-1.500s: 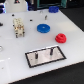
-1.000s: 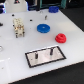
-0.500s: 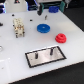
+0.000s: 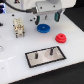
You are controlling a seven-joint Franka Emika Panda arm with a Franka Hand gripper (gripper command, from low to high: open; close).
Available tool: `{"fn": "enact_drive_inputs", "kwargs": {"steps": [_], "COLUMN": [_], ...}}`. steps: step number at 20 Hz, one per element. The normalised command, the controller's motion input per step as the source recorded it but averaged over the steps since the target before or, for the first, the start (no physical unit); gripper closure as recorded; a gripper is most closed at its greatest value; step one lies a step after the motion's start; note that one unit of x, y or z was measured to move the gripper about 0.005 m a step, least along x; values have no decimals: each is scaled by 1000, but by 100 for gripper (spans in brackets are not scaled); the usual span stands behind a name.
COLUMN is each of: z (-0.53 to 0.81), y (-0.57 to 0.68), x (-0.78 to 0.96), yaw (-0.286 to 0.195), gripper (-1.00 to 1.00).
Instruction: Insert the blue gear onto the right peg, followed by the red gear
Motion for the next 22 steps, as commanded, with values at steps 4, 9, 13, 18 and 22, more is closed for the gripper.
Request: {"fn": "enact_drive_inputs", "kwargs": {"steps": [4, 9, 13, 18, 22], "z": [-515, -446, -227, -145, -160], "y": [14, -31, 0, 2, -32], "x": [-158, -237, -321, -219, -205], "yaw": [0, 0, 0, 0, 0], "gripper": [-100, 100, 100, 100, 100]}}
